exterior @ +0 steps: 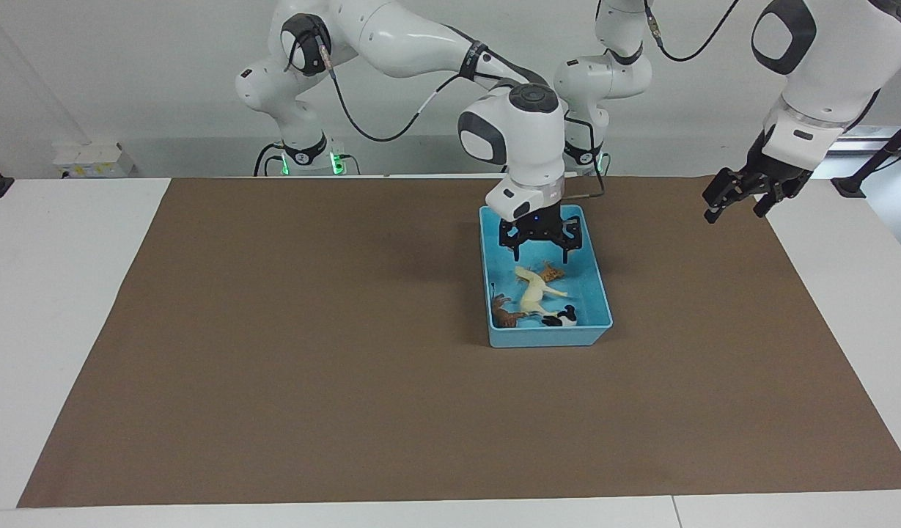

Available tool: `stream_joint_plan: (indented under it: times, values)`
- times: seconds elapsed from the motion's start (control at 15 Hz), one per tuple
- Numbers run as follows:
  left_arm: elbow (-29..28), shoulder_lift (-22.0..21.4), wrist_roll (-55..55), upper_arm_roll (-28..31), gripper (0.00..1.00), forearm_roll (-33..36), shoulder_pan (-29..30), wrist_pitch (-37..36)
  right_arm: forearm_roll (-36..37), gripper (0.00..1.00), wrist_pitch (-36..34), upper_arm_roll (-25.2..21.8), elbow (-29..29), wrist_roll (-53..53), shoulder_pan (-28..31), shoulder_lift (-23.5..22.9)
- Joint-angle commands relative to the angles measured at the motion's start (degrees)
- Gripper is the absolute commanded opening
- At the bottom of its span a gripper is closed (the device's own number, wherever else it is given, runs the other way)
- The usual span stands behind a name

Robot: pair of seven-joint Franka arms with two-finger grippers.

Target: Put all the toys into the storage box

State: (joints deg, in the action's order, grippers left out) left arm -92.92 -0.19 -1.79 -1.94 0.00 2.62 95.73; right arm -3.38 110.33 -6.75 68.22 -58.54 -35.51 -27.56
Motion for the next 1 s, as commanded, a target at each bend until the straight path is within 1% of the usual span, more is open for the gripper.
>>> stream_joint_plan:
  times: [0.0,0.13,0.33,0.47,0.6,0.73,0.93]
  values:
    - [-0.6,-1.0,0.7,-0.3,1.00,0.7,-0.1,-1.9,-0.8,1.00,0.5,0.9,5.1,4.5,8.2,4.3]
    - [-0.6,-1.0,0.7,-0.3,1.00,0.8,-0.3,-3.2,-0.8,1.00,-0.5,0.9,6.8,12.5,13.7,5.6]
    - [-0.1,-1.0,0.8,0.4,1.00,1.1,-2.9,-5.0,-0.5,1.00,-2.9,0.6,11.4,34.2,21.1,7.9]
    - [0.0,-0.9,0.8,0.3,1.00,1.1,-3.0,-4.9,-0.4,1.00,-4.4,0.6,13.8,44.3,25.9,9.6]
    - [0.0,-0.9,0.8,0.3,1.00,1.2,-2.6,-4.7,-0.2,1.00,-6.5,0.6,14.0,51.6,30.1,10.4]
    - [-0.2,-0.9,0.9,0.2,1.00,1.1,-2.4,-4.7,-0.2,1.00,-8.8,0.6,14.1,59.3,32.9,11.8]
    - [-0.3,-1.0,0.9,0.2,1.00,1.1,-2.8,-4.8,-0.1,1.00,-15.2,0.6,15.0,63.1,34.8,16.4]
